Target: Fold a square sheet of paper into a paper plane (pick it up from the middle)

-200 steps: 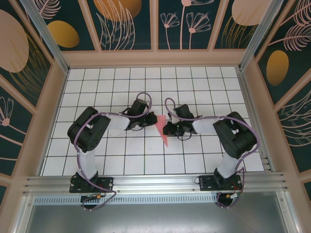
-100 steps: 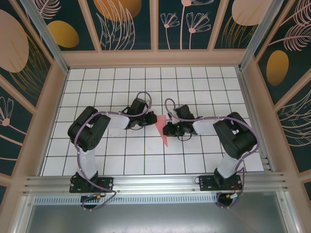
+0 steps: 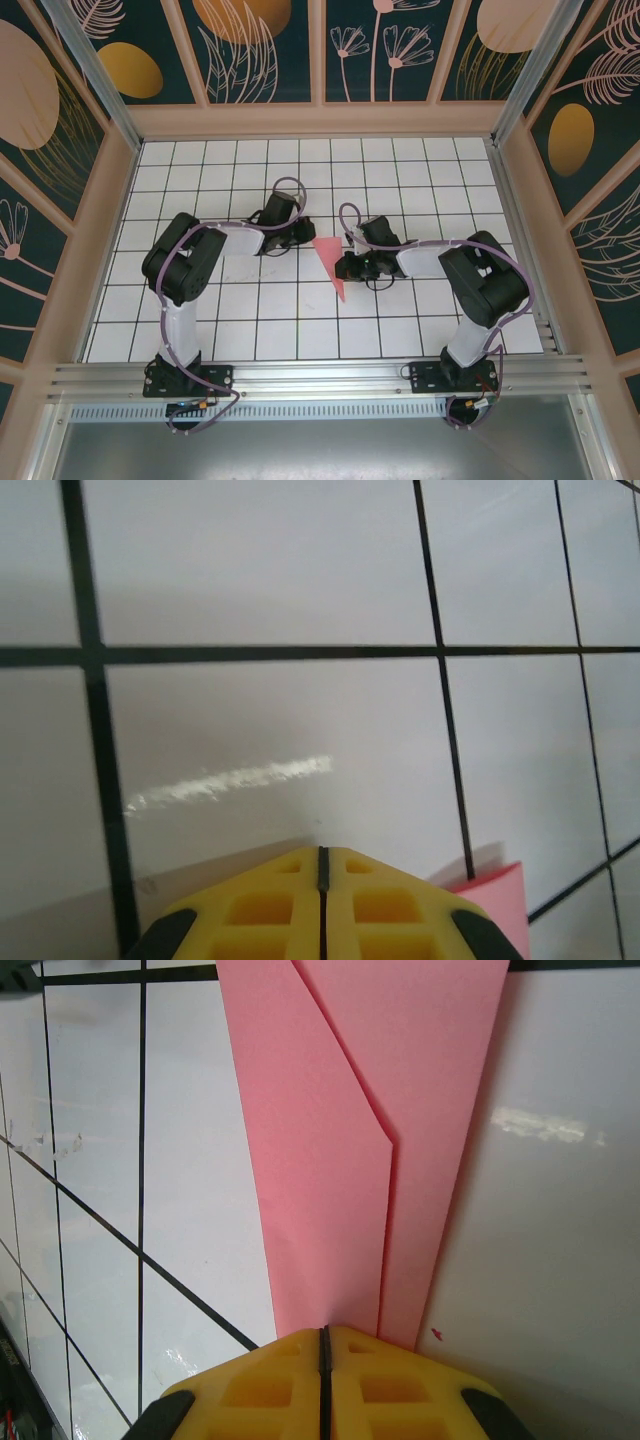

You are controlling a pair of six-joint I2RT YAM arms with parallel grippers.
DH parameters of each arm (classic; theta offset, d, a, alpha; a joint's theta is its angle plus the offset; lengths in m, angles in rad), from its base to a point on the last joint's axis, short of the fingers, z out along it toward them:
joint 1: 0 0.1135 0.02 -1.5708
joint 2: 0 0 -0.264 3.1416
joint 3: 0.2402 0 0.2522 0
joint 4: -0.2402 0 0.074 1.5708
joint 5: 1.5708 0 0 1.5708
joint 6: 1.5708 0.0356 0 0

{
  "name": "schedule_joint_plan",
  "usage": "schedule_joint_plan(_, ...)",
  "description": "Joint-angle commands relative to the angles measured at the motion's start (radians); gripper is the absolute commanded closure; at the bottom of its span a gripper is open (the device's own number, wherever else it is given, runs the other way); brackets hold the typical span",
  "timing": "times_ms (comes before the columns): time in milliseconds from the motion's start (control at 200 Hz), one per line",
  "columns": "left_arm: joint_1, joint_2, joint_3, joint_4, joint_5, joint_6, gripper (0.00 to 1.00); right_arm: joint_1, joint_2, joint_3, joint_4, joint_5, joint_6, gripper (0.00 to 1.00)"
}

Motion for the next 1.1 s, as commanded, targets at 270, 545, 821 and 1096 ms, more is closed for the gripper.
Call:
schedule_joint_plan(270, 0.024, -0.134, 0.032, -0.128, -0.121, 0.012, 0.74, 0.0, -0.114, 0.13, -0.084, 0.077, 0.06, 0.73)
schedule_joint_plan(545, -0.026, -0.275, -0.036, -0.239, -0.178, -0.08, 0.56, -0.028, -0.296, 0.131, -0.074, 0.368, 0.046, 0.35)
schedule_joint_plan(821, -0.191, -0.247, -0.021, -0.337, -0.232, -0.271, 0.42, -0.132, -0.348, 0.06, -0.082, 0.418, -0.001, 0.22)
schedule_joint_plan(1096, -0.264, -0.155, 0.067, -0.394, -0.236, -0.372, 0.37, -0.184, -0.348, 0.018, -0.068, 0.394, -0.015, 0.2)
